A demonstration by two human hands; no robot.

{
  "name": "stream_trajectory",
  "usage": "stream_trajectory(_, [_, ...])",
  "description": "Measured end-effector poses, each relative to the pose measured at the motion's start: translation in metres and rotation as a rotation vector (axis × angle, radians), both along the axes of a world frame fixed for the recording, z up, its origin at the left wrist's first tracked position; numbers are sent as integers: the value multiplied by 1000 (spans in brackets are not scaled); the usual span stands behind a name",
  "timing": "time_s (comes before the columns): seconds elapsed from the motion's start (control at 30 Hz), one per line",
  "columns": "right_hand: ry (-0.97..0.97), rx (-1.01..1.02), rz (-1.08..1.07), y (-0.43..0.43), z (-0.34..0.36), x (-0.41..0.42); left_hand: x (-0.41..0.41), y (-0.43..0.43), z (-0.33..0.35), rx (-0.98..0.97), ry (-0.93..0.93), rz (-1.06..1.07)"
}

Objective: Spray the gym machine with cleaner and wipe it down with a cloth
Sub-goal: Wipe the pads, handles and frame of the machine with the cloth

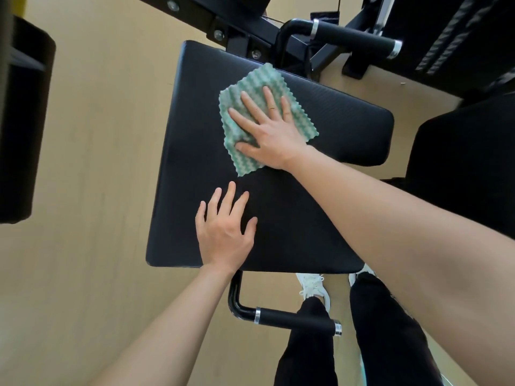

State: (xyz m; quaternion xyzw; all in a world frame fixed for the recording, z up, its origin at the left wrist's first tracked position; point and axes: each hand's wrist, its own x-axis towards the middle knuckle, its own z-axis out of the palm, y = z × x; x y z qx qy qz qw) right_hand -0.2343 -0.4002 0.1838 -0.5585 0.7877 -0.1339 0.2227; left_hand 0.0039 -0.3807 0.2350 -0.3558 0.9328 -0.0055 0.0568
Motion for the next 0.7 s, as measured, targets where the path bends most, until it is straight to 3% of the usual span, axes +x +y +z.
stream_trajectory(0.1, [22, -40, 28, 15, -11, -1, -16, -16, 8, -35, -52, 32])
stream_trajectory(0.33, [-121, 86, -504, 38, -24, -28, -89, -61, 19, 60, -216, 179])
stream_trajectory(0.43, [-151, 120, -602, 25, -21, -27, -93, -58, 17, 53, -241, 201])
stream_trajectory(0.57, [-164, 101, -506, -10, -12, -31, -102, -54, 15, 72, -253, 240])
stream_trajectory(0.7, [-70, 20, -129, -34, 2, -27, -107, -52, 14, 67, -266, 256])
